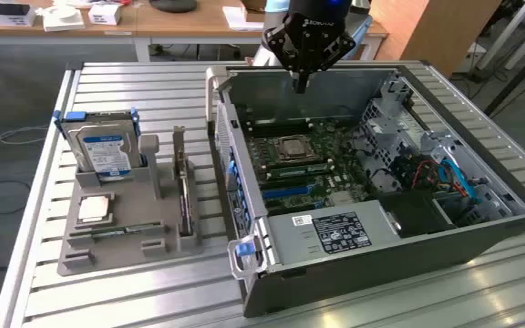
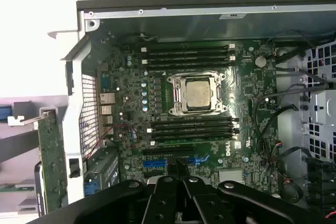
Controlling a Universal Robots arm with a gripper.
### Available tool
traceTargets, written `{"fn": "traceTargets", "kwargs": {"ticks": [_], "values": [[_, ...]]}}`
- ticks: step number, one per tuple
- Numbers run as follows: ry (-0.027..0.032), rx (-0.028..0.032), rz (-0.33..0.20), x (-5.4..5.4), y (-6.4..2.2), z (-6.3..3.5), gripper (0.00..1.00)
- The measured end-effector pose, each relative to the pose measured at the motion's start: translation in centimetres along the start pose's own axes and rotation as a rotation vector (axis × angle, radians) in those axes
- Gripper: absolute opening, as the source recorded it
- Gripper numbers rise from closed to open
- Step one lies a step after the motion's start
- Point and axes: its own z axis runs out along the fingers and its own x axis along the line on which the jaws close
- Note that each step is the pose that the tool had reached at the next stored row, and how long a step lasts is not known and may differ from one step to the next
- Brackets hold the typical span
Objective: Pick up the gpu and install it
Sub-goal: 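Reach for the gpu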
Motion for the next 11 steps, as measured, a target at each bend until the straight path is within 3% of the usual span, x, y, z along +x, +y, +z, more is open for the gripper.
{"fn": "traceTargets", "kwargs": {"ticks": [11], "values": [[0.0,0.0,0.0,0.0,0.0,0.0,0.11]]}}
